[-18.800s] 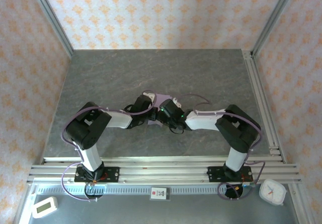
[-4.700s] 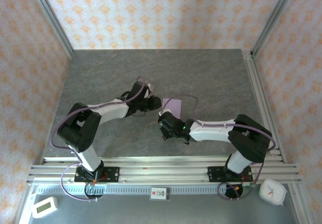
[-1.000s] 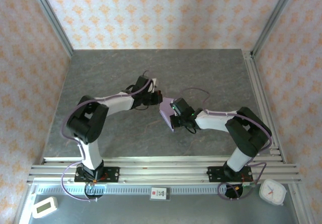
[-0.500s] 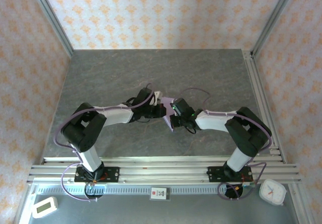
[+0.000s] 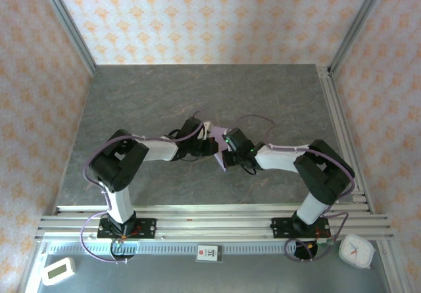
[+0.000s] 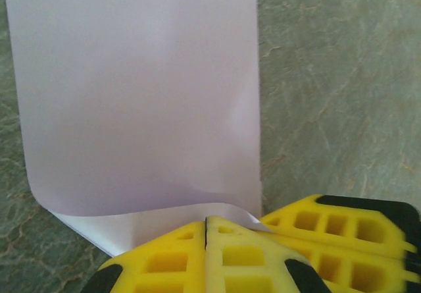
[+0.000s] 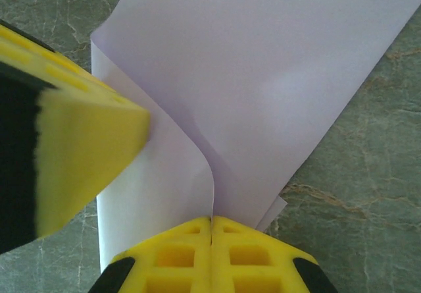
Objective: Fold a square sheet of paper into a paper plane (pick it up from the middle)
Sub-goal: Third fold the triangle at the center of the table.
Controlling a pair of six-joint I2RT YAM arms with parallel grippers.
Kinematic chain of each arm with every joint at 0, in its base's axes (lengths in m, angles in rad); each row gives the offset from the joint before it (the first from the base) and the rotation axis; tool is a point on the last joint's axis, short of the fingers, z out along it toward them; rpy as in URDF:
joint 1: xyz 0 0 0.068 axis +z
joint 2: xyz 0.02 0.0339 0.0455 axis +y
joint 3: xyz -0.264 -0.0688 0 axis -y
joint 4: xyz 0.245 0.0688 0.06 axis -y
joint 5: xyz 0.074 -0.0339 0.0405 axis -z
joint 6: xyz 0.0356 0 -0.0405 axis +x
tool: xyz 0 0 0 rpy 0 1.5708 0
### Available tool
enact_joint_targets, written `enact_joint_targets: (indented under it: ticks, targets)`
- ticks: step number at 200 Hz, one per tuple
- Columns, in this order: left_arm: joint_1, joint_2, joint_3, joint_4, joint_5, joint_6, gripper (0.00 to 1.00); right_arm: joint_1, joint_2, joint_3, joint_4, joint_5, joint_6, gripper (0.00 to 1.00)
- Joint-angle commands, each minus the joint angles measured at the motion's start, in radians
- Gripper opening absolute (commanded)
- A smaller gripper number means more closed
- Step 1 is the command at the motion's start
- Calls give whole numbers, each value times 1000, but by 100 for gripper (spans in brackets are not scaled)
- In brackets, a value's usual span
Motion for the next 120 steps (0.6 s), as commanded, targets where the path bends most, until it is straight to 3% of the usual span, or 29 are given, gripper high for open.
enact_joint_targets:
  ticks: [1, 120]
  targets:
    - [1, 29, 4, 31, -50, 10, 0, -6, 59, -39, -81, -6, 11, 0]
    - [26, 0, 61, -38, -72, 68, 0, -6, 62, -44, -76, -9, 14, 0]
